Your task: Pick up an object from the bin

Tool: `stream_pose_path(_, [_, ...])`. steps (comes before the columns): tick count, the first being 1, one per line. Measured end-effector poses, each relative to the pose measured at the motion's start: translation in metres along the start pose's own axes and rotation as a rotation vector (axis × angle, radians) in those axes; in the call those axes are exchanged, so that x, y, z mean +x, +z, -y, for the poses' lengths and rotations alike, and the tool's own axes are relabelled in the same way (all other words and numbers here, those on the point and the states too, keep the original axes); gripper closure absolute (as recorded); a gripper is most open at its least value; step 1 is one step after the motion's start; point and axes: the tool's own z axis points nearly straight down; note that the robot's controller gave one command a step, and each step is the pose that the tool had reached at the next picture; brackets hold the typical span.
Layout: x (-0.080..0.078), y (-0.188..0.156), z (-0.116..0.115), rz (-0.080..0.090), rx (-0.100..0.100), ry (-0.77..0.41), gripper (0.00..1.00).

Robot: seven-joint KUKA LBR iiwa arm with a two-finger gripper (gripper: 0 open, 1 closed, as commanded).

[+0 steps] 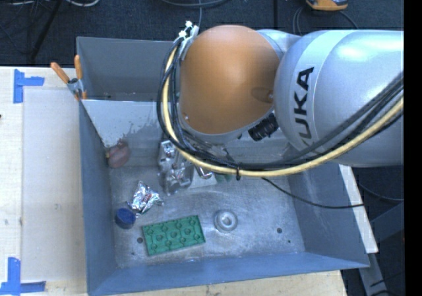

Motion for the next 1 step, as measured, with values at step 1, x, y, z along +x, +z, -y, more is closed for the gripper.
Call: stream_pose_path(1, [0.0449,0.0737,0.0855,-0.017,0.002,0.017,1.00])
